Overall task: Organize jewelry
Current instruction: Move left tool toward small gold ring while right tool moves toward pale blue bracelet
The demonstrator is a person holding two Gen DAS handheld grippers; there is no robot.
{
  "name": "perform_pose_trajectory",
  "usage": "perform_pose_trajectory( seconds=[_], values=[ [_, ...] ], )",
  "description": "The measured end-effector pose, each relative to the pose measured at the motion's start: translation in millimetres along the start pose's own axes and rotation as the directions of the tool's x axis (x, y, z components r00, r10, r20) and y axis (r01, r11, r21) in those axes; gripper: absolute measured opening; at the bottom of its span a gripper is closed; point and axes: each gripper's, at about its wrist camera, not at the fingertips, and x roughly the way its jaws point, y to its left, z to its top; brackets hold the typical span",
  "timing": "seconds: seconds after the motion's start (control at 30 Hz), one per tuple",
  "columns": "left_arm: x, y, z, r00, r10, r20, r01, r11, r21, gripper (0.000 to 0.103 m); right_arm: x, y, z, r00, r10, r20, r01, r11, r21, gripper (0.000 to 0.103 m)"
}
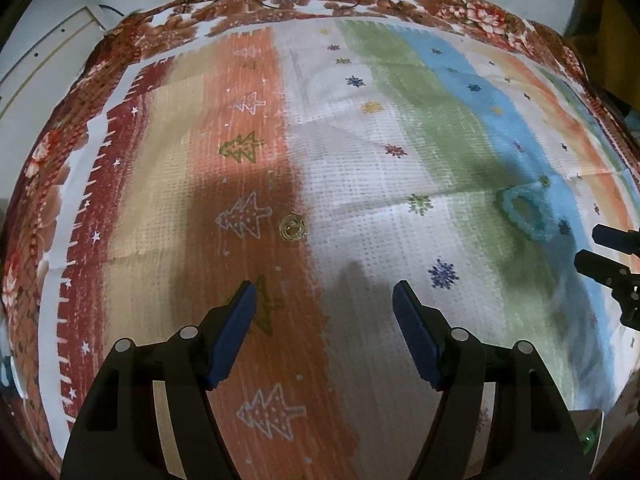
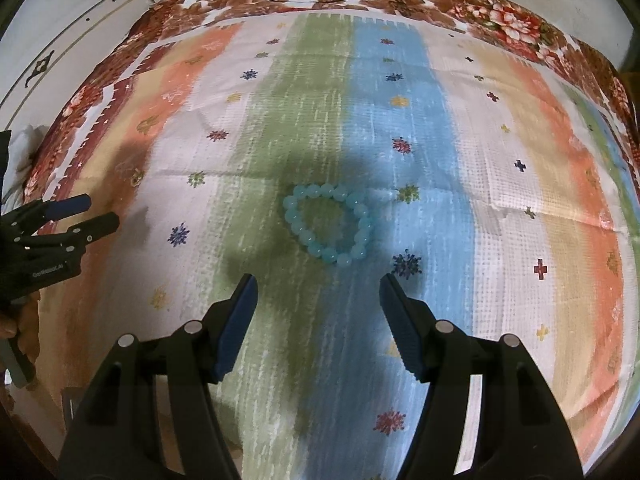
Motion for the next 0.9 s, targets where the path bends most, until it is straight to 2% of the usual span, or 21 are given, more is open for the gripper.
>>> perform_pose_trajectory(
  seconds=[0.23,0.9],
  values=[
    [16.1,9.5,9.2,1.000,-0.013,-0.014,0.012,0.999,-0.032,0.070,17.5,-20.8,10.9,1.000,0.019,-0.020,-0.017,0.996,0.092,0.064],
    [46.6,23.7,26.0,0.999,-0.028,-0.039,0.025,0.998,-0.064,0.070,58.0,-40.4,30.2,0.997,-0.044,-0.066,0.052,0.990,0.132,0.064]
  ],
)
